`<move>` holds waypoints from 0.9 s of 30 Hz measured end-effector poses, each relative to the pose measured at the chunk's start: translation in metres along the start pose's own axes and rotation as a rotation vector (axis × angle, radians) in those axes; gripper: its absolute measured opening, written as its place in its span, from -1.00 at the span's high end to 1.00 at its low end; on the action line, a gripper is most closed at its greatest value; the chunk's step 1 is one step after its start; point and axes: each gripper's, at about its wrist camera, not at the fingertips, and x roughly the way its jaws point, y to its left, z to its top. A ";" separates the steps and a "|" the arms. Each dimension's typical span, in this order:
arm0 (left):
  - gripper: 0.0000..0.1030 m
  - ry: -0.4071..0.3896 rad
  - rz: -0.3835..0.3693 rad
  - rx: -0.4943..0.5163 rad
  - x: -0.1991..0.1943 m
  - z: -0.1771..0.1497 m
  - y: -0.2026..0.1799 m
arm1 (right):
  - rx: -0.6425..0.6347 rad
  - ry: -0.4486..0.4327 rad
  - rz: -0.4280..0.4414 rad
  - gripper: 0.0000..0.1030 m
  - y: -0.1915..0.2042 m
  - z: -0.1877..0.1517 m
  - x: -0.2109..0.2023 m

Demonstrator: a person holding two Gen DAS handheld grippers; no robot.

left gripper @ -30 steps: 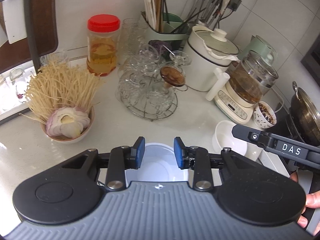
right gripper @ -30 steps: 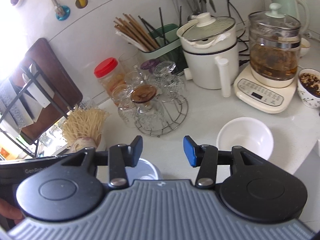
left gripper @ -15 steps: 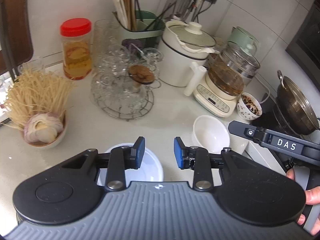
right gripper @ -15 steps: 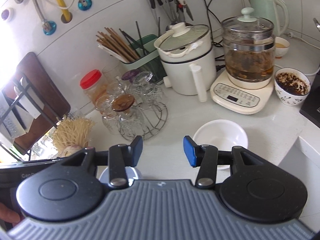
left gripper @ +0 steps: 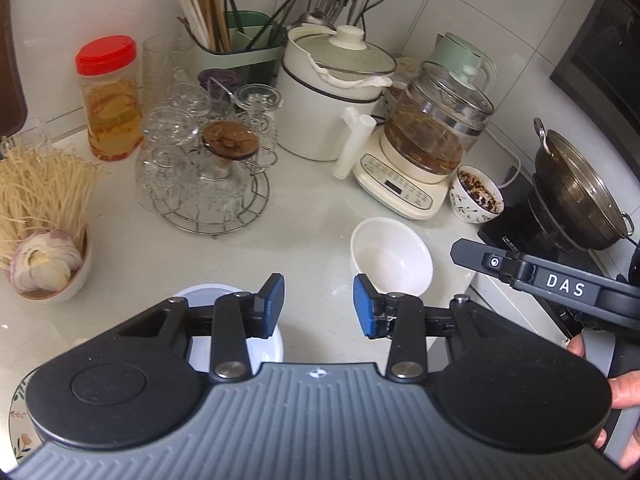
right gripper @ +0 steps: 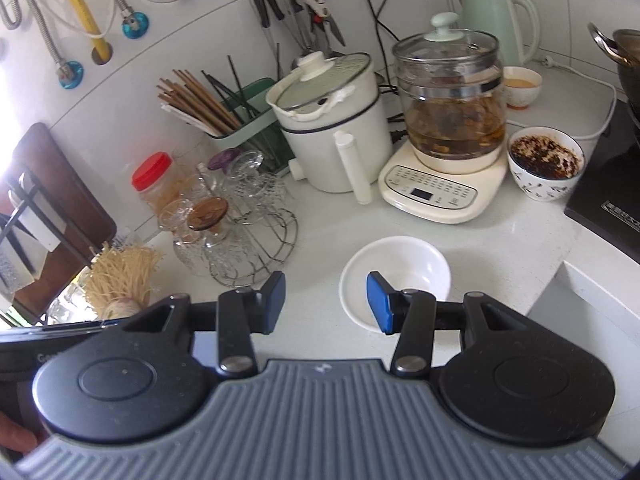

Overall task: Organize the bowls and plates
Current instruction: 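Move both open grippers to the small white ceramic bowl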

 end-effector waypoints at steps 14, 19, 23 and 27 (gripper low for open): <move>0.15 0.041 -0.033 0.012 0.019 -0.006 -0.019 | 0.039 0.028 -0.050 0.06 -0.026 -0.007 -0.002; 0.15 0.057 -0.046 0.026 0.030 -0.004 -0.026 | 0.056 0.034 -0.075 0.06 -0.037 -0.007 -0.002; 0.15 0.070 -0.052 0.044 0.040 0.000 -0.033 | 0.063 0.032 -0.100 0.06 -0.045 -0.006 0.000; 0.15 0.086 -0.057 0.057 0.051 0.004 -0.040 | 0.079 0.041 -0.110 0.06 -0.055 -0.006 0.003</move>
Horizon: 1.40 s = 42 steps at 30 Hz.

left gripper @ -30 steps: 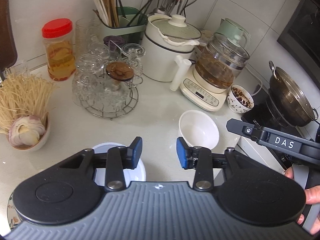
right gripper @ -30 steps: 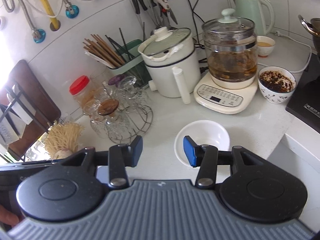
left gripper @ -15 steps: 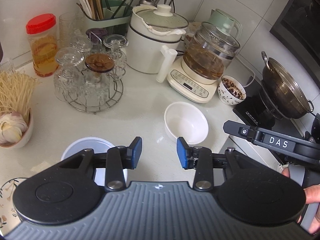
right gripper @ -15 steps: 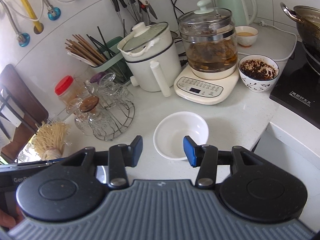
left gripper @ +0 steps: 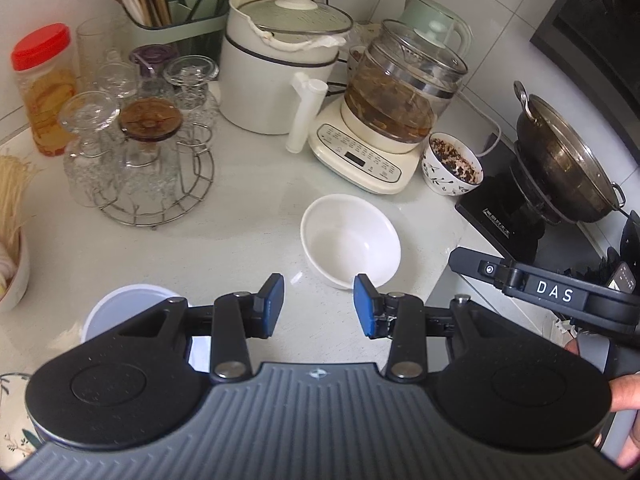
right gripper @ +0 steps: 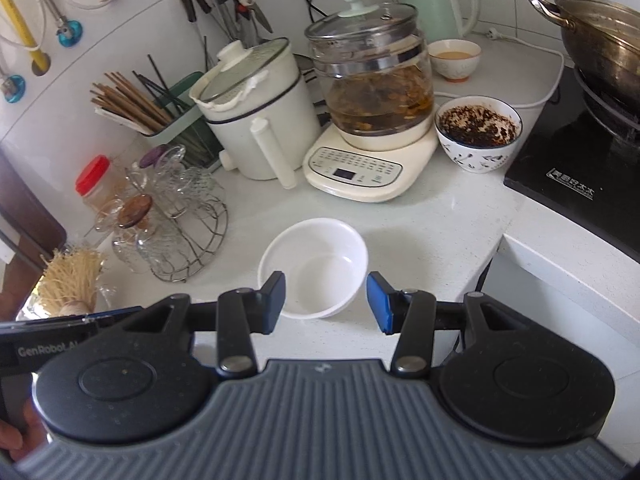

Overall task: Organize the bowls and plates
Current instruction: 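Move both open grippers to the small white ceramic bowl, then close both grippers on the rim of the white ceramic bowl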

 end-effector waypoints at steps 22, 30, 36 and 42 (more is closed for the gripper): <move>-0.08 0.069 0.042 -0.036 0.072 0.033 -0.002 | 0.094 0.071 -0.027 -0.63 -0.046 0.029 0.062; -0.07 0.113 0.035 -0.080 0.103 0.040 0.008 | 0.158 0.176 0.011 -0.62 -0.062 0.035 0.101; -0.07 0.151 0.053 -0.092 0.125 0.041 0.010 | 0.200 0.213 0.045 -0.48 -0.068 0.031 0.121; -0.07 0.183 0.046 -0.105 0.142 0.042 0.013 | 0.175 0.269 0.060 -0.03 -0.062 0.025 0.140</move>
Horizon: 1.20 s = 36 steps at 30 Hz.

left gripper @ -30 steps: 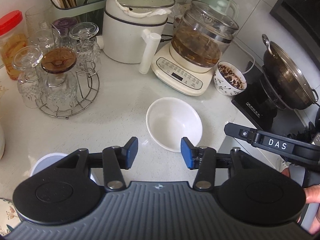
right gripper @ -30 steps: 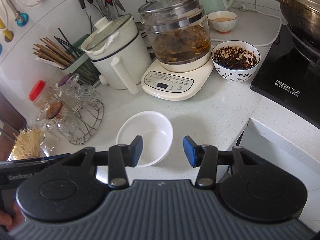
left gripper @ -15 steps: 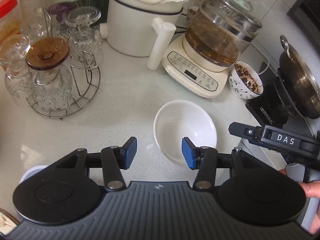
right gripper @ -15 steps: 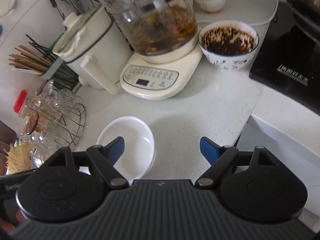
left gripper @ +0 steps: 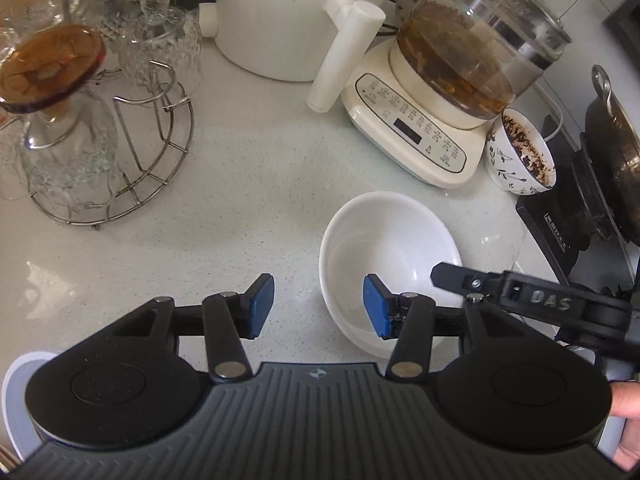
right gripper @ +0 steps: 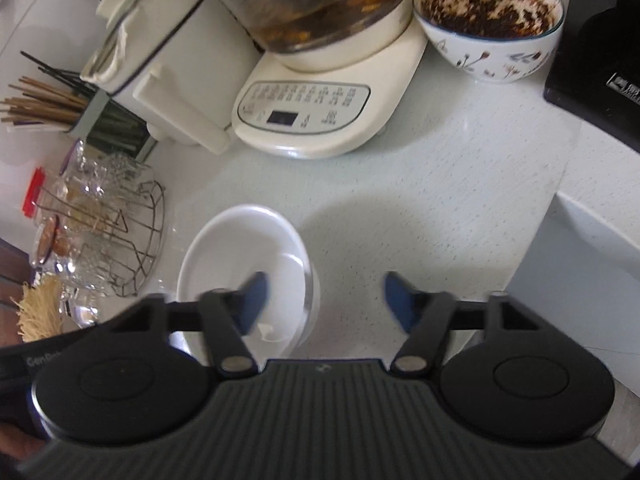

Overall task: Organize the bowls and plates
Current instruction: 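Close both grippers on the rim of the white ceramic bowl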

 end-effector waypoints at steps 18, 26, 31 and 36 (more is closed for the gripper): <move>0.59 0.027 -0.024 -0.036 0.013 0.001 0.001 | -0.029 0.036 0.008 0.75 0.007 0.011 0.013; 0.59 0.022 -0.042 -0.047 0.009 0.001 0.007 | -0.030 0.046 0.025 0.84 0.008 0.012 0.013; 0.62 0.005 -0.057 -0.041 0.003 0.003 0.007 | -0.029 0.048 0.033 0.84 0.009 0.010 0.010; 0.62 -0.001 -0.054 -0.025 -0.002 0.003 0.005 | -0.050 0.037 0.045 0.84 0.014 0.010 0.006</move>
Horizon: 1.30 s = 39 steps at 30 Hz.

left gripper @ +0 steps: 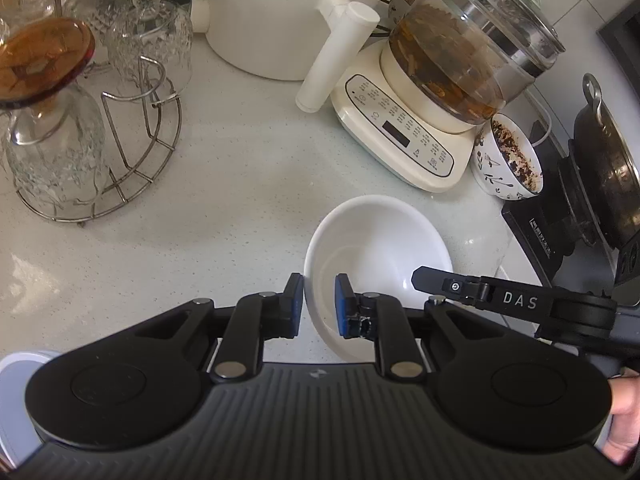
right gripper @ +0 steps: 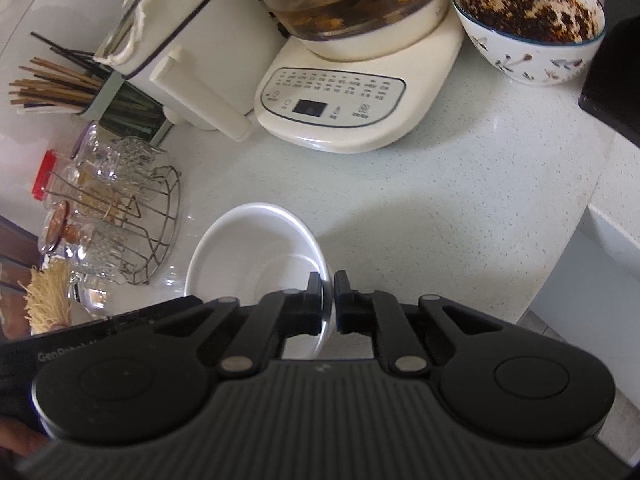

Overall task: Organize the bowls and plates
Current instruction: 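Close both grippers on the rim of the white ceramic bowl, then lift the white bowl with both grippers and carry it over the translucent bowls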

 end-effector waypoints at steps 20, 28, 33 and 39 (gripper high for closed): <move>0.63 -0.004 0.020 0.002 -0.005 -0.013 0.000 | -0.017 0.008 0.035 0.84 0.004 -0.010 -0.007; 0.66 -0.029 0.013 -0.014 -0.019 -0.014 -0.002 | -0.006 -0.006 0.058 0.83 0.005 -0.011 -0.018; 0.66 -0.055 0.007 -0.007 -0.034 -0.015 -0.007 | -0.024 -0.036 0.070 0.84 0.015 -0.011 -0.032; 0.66 -0.072 0.011 -0.009 -0.053 -0.018 -0.006 | -0.031 -0.051 0.083 0.84 0.023 -0.014 -0.042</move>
